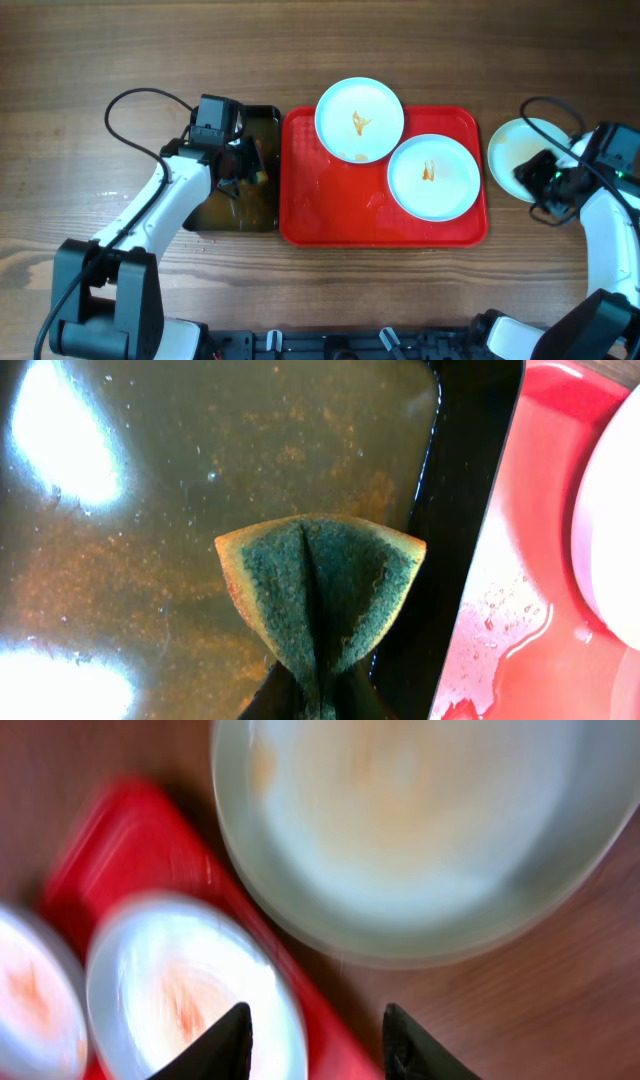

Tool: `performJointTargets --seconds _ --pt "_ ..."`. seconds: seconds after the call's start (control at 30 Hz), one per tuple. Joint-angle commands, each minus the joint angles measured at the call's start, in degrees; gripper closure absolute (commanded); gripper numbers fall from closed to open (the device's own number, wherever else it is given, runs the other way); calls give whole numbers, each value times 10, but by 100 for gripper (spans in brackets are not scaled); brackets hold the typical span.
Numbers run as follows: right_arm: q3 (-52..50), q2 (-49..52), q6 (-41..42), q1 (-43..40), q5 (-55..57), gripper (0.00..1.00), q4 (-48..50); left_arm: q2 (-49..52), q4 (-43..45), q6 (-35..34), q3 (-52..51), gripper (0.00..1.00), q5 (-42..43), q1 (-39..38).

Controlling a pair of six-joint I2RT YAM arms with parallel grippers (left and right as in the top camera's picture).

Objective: Clean dirty plates on tray and stack at the side
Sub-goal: 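Carry the plate with the right gripper to the table right of the tray, then grasp the right plate on the red tray with the right gripper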

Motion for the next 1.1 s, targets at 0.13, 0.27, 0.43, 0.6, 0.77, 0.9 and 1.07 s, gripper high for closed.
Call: performJointTargets --seconds 0.13,0.27,0.43,0.6,0.77,0.9,1.07 --pt "-75 2 -52 68 -45 54 -34 4 2 12 1 96 -5 2" --pt "-105 3 -8 113 -2 53 3 4 2 12 1 96 -5 2" --pt "-120 4 63 181 56 54 64 4 1 11 1 96 -5 2" --pt "-121 9 95 226 87 59 61 4 -2 12 1 96 -5 2" --pt "-136 46 122 233 96 61 77 4 -5 12 1 96 -5 2" --pt "-145 64 122 233 95 89 91 4 -5 12 1 96 -5 2" --pt "-145 62 60 233 33 96 90 4 -5 11 1 96 -5 2"
